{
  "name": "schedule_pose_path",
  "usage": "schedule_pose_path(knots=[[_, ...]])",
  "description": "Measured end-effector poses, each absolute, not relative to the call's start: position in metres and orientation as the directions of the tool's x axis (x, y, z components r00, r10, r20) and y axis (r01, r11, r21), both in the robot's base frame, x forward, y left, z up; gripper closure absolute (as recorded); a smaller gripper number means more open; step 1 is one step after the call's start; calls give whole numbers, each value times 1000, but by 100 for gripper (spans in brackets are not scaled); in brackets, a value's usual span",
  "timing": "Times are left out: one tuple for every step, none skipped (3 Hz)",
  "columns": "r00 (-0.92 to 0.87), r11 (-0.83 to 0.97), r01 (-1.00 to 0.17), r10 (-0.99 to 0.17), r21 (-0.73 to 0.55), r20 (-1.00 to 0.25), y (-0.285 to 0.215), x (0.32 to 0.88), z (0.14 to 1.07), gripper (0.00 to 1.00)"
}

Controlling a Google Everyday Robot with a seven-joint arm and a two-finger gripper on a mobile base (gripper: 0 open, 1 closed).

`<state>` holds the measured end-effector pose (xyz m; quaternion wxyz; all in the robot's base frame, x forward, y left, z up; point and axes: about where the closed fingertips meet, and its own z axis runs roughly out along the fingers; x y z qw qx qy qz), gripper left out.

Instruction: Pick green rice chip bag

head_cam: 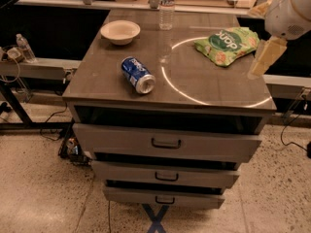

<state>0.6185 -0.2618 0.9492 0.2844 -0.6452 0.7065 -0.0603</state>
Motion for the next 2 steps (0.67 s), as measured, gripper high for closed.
schedule_pose_path(knots=[[-3, 221, -852, -908, -474, -419, -280, 681, 937, 0], [5, 219, -842, -911, -494, -412, -281, 681, 949, 0]])
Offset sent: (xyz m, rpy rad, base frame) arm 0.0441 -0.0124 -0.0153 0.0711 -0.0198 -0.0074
